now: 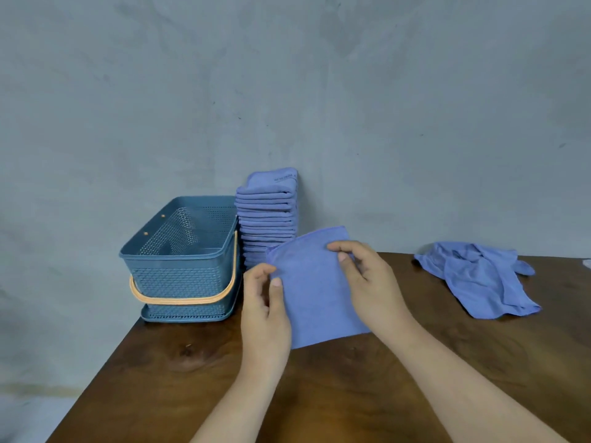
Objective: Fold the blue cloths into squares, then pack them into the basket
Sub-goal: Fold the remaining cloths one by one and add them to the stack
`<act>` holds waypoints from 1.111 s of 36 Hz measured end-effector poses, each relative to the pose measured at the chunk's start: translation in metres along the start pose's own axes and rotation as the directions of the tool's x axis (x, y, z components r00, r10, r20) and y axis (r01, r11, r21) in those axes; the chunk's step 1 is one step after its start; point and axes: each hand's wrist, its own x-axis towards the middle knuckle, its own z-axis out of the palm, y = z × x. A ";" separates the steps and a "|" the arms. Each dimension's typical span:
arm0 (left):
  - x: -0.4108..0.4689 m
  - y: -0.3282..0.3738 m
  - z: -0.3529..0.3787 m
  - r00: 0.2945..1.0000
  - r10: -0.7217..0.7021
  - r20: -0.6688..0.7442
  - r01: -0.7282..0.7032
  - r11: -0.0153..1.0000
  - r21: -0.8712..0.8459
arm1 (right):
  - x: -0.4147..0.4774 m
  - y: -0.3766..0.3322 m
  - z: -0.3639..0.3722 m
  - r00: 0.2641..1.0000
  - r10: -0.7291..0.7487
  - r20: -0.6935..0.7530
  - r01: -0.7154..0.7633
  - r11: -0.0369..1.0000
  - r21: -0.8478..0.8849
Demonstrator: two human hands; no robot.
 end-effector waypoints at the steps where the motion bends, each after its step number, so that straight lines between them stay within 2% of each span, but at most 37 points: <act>1: 0.008 0.001 -0.003 1.000 0.030 0.004 -0.030 0.999 0.025 | 0.006 -0.003 0.004 1.000 -0.017 0.008 0.017 1.000 -0.002; 6: 0.055 0.022 -0.011 0.997 0.061 0.045 -0.064 0.996 0.055 | 0.049 -0.024 0.019 0.996 -0.090 0.027 0.089 0.995 0.035; 11: 0.115 0.035 -0.017 0.995 0.100 -0.003 -0.099 0.994 0.045 | 0.099 -0.047 0.029 0.992 -0.050 0.116 0.029 0.984 0.177; 14: 0.159 0.044 -0.016 0.991 0.120 0.055 -0.123 0.991 0.056 | 0.134 -0.059 0.035 0.991 -0.041 0.125 0.017 0.982 0.188; 21: 0.281 0.052 -0.011 0.954 -0.068 0.291 0.049 0.996 0.070 | 0.238 -0.058 0.061 0.998 0.037 0.043 -0.044 0.983 0.180; 24: 0.330 0.039 -0.003 0.921 -0.207 0.330 0.182 0.978 0.106 | 0.278 -0.044 0.081 0.984 0.173 0.044 -0.178 0.953 0.244; 29: 0.357 0.026 0.008 0.868 -0.364 0.337 0.299 0.926 0.229 | 0.313 -0.018 0.107 0.935 0.344 0.082 -0.353 0.898 0.261; 37: 0.381 -0.019 0.011 0.829 -0.456 0.324 0.366 0.880 0.304 | 0.332 0.016 0.124 0.884 0.444 0.145 -0.461 0.880 0.119; 40: 0.380 -0.029 0.014 0.834 -0.453 0.316 0.335 0.870 0.363 | 0.337 0.025 0.126 0.853 0.505 0.131 -0.517 0.852 0.083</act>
